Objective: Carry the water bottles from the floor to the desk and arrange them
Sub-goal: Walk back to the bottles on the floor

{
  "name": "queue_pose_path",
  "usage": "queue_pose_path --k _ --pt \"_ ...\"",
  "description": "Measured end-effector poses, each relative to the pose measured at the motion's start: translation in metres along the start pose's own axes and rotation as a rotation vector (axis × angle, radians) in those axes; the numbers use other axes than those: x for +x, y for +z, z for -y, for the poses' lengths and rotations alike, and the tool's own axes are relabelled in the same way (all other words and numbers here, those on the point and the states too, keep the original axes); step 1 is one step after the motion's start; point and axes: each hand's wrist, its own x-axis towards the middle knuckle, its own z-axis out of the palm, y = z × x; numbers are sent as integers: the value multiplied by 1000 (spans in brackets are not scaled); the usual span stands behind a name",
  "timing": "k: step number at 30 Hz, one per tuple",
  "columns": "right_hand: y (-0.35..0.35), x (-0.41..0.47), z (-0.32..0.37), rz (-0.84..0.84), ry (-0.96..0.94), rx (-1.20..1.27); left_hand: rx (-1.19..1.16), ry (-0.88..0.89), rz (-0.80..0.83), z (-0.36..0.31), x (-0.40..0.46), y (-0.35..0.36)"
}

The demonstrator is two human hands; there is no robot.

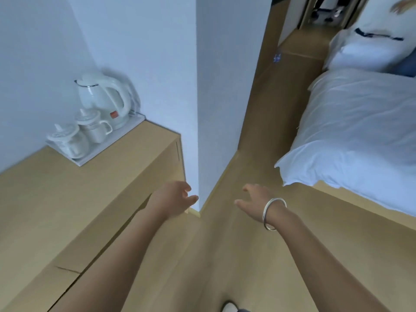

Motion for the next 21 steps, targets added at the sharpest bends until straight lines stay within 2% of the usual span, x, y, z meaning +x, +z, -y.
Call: queue_pose_path --k 10,15,21 --pt "-65 33 -118 -67 191 82 117 214 82 -133 86 32" --pt "-96 72 -144 -149 208 101 164 324 98 -188 137 34" --pt "-135 143 -157 -168 197 100 133 421 111 -235 222 28"
